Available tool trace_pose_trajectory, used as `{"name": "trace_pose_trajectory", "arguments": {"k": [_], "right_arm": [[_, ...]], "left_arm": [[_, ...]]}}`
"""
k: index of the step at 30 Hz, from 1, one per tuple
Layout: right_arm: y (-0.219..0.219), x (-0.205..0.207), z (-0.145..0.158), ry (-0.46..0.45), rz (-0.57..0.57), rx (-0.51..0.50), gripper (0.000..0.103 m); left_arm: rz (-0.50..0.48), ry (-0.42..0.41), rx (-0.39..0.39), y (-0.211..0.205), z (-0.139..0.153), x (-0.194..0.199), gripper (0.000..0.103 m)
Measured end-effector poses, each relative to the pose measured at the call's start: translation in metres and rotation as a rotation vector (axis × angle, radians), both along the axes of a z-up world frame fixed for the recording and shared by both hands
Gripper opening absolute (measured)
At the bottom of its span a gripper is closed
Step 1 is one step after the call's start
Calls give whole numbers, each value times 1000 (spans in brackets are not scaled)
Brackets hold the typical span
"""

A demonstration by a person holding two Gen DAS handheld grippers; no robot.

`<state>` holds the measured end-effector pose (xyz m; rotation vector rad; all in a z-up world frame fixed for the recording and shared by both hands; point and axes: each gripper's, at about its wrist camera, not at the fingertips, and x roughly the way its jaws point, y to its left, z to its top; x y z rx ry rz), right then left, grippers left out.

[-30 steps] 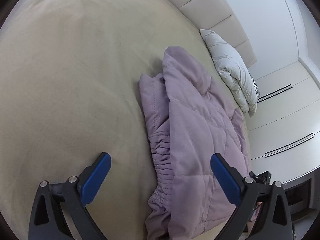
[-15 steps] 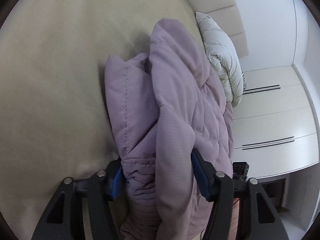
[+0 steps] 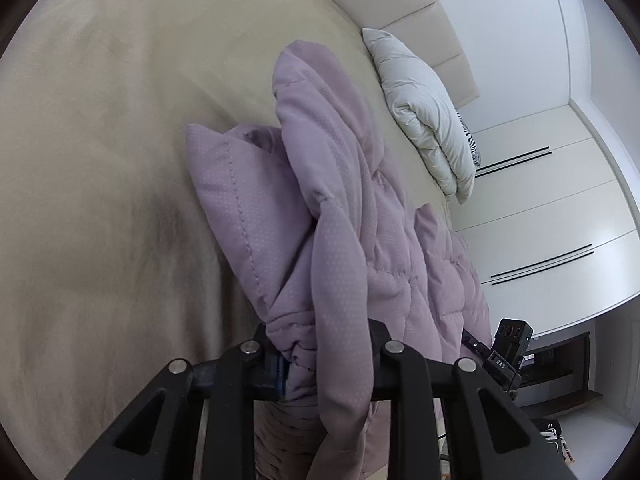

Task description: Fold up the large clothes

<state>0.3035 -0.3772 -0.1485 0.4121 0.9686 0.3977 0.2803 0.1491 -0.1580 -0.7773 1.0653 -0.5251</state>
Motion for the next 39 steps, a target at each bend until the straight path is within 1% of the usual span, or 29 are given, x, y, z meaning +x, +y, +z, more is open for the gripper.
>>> {"name": "trace_pose_trajectory", "arguments": {"k": [3, 6, 7, 9, 10, 11, 12, 13, 14, 15, 16, 17, 18, 19, 21, 24, 27, 28, 30, 31, 32, 34, 36, 37, 38, 39], "right_arm": [[19, -26, 20, -46, 23, 32, 45], [33, -49, 24, -64, 44, 62, 44], [36, -54, 21, -65, 47, 75, 44], [39, -61, 10, -54, 43, 109, 44], [39, -63, 1, -43, 33, 118, 44], [43, -67, -9, -22, 8, 127, 44], [42, -66, -25, 14, -35, 157, 44], [39, -66, -45, 52, -75, 213, 46], [34, -65, -66, 75, -101, 287, 52], [29, -68, -83, 83, -129, 355, 54], [28, -70, -94, 81, -148, 419, 55], [30, -74, -96, 66, -154, 437, 55], [33, -75, -94, 53, -157, 424, 55], [34, -74, -92, 56, -159, 417, 57], [35, -71, -88, 78, -159, 413, 61], [31, -79, -78, 99, -209, 393, 63], [9, -97, -64, 72, -262, 378, 63], [6, -104, -59, 54, -278, 353, 63], [3, -126, -46, 22, -304, 288, 63], [1, -134, -39, 6, -321, 259, 63], [-1, -142, -30, -12, -345, 223, 63], [-5, -153, -10, -47, -374, 164, 63], [4, -165, 13, -100, -382, 126, 63], [9, -168, 24, -125, -382, 111, 63], [16, -172, 36, -156, -378, 87, 63], [20, -177, 49, -195, -373, 51, 63]], "left_arm": [[-1, -32, -3, 13, 17, -28, 27], [6, -58, -4, 26, 28, -53, 27], [5, -65, 3, 29, 29, -59, 27], [7, -55, 15, 37, 22, -70, 28], [6, -42, 35, 37, 15, -70, 28], [16, -16, 37, 41, 3, -70, 28], [34, 29, 10, 48, -15, -69, 29], [49, 68, -42, 56, -36, -69, 33], [71, 97, -127, 66, -56, -70, 35], [95, 119, -219, 72, -73, -71, 37], [98, 114, -243, 72, -77, -72, 37], [94, 87, -208, 69, -73, -73, 38], [93, 73, -172, 66, -68, -73, 39], [93, 74, -152, 64, -65, -72, 41], [93, 81, -136, 65, -60, -70, 43], [127, 66, -112, 68, -49, -75, 47], [166, 48, -90, 77, -37, -87, 49], [183, 35, -73, 81, -32, -96, 51], [224, -18, -29, 92, -14, -111, 55], [243, -47, 1, 96, -3, -119, 59], [258, -76, 48, 96, 8, -125, 60], [271, -139, 167, 96, 35, -134, 64], [261, -195, 230, 86, 57, -142, 69], [258, -221, 260, 80, 68, -146, 69], [251, -266, 309, 67, 82, -152, 69], [241, -323, 367, 54, 96, -162, 74]]}}
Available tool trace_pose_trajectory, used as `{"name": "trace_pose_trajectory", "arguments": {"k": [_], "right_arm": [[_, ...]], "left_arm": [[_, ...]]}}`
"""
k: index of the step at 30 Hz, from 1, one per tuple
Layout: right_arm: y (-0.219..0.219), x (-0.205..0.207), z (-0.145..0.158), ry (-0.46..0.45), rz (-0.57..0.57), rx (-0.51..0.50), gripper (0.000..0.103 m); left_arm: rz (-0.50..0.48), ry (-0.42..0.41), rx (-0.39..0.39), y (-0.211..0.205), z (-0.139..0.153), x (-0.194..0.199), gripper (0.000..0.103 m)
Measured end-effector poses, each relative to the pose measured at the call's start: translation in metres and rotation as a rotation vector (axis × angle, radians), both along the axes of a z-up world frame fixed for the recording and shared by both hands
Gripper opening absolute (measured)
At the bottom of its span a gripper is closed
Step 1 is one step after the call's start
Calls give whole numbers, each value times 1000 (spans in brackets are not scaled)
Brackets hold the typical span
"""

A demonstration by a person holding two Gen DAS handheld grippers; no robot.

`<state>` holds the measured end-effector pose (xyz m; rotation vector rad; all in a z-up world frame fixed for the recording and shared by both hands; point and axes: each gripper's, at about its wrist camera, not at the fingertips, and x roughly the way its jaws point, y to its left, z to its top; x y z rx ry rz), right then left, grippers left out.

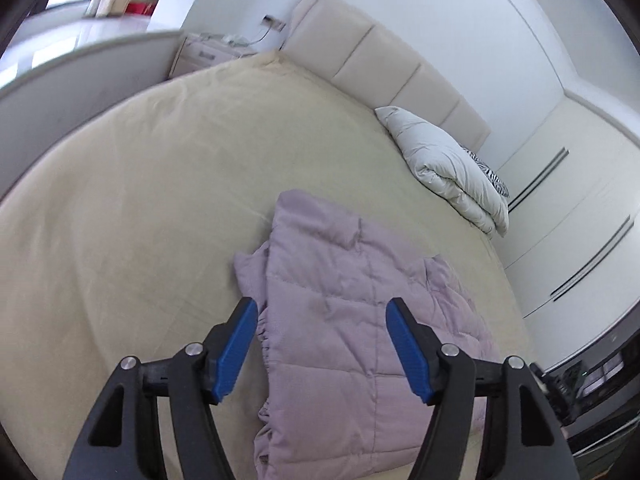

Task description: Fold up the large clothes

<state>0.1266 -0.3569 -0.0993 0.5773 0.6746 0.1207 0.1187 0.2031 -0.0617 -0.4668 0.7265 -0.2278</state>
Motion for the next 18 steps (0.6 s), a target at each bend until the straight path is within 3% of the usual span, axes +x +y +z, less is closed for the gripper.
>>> {"name": "trace_pose_trajectory", "arguments": {"k": [1, 3, 4, 6, 7, 10, 13, 16, 18], "right_arm": [[-17, -12, 15, -34, -1, -55, 63], [12, -24, 45, -115, -6, -198, 63], [26, -32, 60, -166, -13, -273, 64], [42, -48, 89, -268, -55, -405, 81], [54, -59, 102, -324, -82, -460, 93], [83, -90, 128, -464, -147, -568, 102], [99, -103, 151, -408, -199, -593, 103], [105, -119, 168, -408, -191, -509, 103], [105, -131, 180, -385, -167, -426, 103]], "left_arm": [[-2, -52, 74, -16, 15, -7, 86], [27, -173, 234, -46, 42, -29, 103], [43, -242, 299, -61, 54, -42, 103], [76, -333, 392, -88, 73, -60, 103], [97, -357, 429, -100, 79, -66, 103], [171, -389, 547, -125, 94, -80, 103], [216, -438, 593, -138, 111, -104, 103], [275, -414, 637, -144, 120, -123, 103], [229, -359, 580, -143, 123, -123, 103]]}}
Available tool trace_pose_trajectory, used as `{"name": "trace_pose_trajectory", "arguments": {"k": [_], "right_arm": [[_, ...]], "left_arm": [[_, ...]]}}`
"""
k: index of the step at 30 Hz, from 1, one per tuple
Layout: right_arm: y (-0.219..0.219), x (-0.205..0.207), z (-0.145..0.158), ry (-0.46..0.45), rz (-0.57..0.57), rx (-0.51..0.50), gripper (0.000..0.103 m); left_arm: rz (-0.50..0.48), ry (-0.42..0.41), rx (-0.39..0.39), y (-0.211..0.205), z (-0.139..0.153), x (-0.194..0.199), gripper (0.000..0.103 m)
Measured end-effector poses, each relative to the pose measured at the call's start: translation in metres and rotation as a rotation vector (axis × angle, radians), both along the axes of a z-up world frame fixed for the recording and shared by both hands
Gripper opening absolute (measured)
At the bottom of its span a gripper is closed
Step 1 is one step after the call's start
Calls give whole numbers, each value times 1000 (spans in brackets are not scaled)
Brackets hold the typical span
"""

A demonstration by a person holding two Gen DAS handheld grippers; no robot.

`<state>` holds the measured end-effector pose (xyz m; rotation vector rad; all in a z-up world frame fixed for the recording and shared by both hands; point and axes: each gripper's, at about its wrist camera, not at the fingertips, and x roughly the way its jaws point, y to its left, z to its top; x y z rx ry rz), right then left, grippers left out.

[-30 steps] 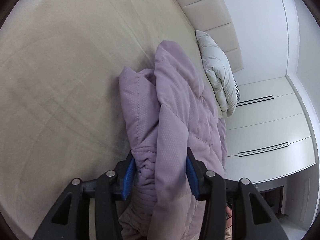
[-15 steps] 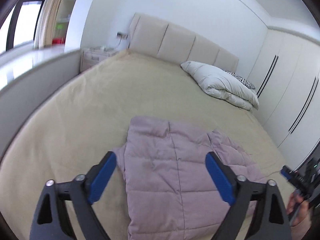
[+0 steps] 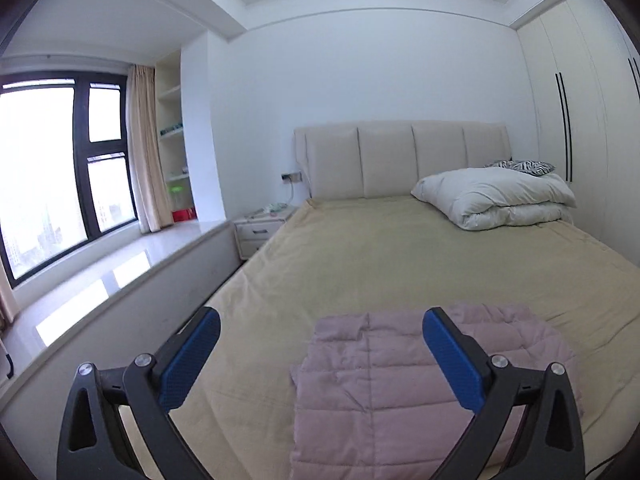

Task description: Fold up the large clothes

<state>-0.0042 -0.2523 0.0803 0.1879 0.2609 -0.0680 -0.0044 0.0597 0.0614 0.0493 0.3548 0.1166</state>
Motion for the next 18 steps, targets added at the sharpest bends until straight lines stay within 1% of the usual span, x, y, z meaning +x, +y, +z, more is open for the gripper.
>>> {"name": "trace_pose_trajectory", "arguments": {"k": [2, 3, 6, 7, 8, 9, 12, 14, 18], "right_arm": [[1, -4, 6, 59, 46, 60, 103], [3, -5, 7, 105, 56, 71, 103], [11, -3, -6, 323, 87, 111, 103], [14, 0, -14, 386, 90, 126, 103], [19, 1, -21, 426, 75, 129, 103], [25, -1, -24, 450, 56, 112, 103], [45, -7, -29, 444, 25, 37, 103], [56, -15, -25, 430, 17, 14, 103], [71, -24, -7, 418, 17, -34, 103]], "left_arm": [[-21, 62, -59, 1, -4, 0, 103], [-17, 87, -68, -1, -5, -2, 103], [2, 183, -65, -9, -14, -1, 103], [6, 218, -65, -12, -18, -2, 103], [10, 250, -69, -13, -22, -3, 103], [9, 273, -78, -14, -27, -3, 103], [-13, 328, -102, -18, -35, -8, 103], [-18, 354, -114, -19, -39, -10, 103], [-15, 368, -109, -21, -43, -16, 103]]}}
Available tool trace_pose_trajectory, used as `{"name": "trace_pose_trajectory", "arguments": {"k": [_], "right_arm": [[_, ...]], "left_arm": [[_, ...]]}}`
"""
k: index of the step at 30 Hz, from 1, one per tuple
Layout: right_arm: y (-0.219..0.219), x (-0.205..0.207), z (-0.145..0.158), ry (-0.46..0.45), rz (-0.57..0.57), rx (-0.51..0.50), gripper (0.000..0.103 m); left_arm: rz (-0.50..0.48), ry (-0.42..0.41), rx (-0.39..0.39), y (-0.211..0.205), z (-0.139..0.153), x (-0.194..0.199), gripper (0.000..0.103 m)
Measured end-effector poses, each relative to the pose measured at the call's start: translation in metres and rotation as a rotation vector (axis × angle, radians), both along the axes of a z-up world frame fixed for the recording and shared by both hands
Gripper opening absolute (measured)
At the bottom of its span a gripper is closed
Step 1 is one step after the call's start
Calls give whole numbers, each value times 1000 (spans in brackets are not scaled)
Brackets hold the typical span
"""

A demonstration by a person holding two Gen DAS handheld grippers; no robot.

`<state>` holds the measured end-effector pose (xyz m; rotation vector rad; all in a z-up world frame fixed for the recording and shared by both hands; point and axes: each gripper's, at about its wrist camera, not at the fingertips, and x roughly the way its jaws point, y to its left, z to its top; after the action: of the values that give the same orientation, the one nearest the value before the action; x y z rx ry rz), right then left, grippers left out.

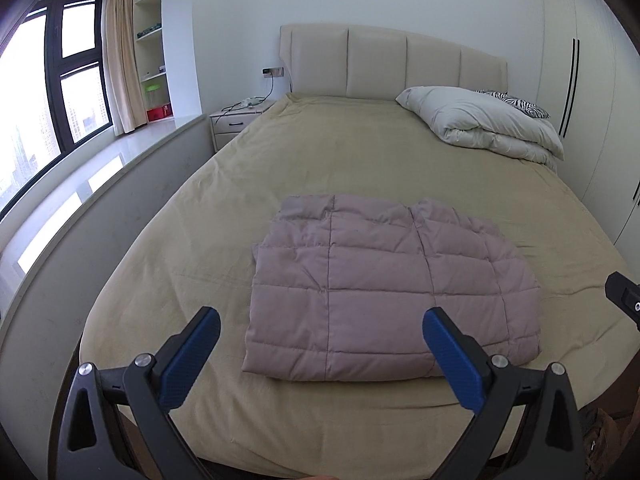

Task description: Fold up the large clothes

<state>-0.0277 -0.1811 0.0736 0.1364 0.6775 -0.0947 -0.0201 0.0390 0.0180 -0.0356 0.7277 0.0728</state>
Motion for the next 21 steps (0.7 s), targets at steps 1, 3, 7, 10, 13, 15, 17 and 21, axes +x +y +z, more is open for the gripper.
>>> {"name": "trace_pose_trajectory", "arguments": {"k": [1, 3, 7, 10, 13, 15, 17, 21], "right_arm": [[3, -1, 4, 2, 4, -19, 103], [11, 0, 2, 23, -2, -64, 103], [13, 1, -8, 56, 2, -60, 103], [11, 6, -17, 73, 0, -47, 103], [9, 9, -23, 81, -2, -45, 103], [8, 10, -24, 81, -7, -45, 103], [6, 11, -25, 84, -9, -40, 103], [4, 13, -28, 91, -12, -38, 103]], "left_arm": [[-1, 9, -4, 0, -2, 0, 103], [0, 35, -5, 1, -8, 2, 103], [10, 59, 0, 3, -17, 3, 103], [15, 72, -2, 5, -21, 4, 103], [15, 78, 3, 5, -22, 4, 103], [9, 83, 7, 4, -23, 5, 103], [2, 90, 11, 2, -25, 6, 103], [-3, 95, 22, 0, -28, 7, 103]]}}
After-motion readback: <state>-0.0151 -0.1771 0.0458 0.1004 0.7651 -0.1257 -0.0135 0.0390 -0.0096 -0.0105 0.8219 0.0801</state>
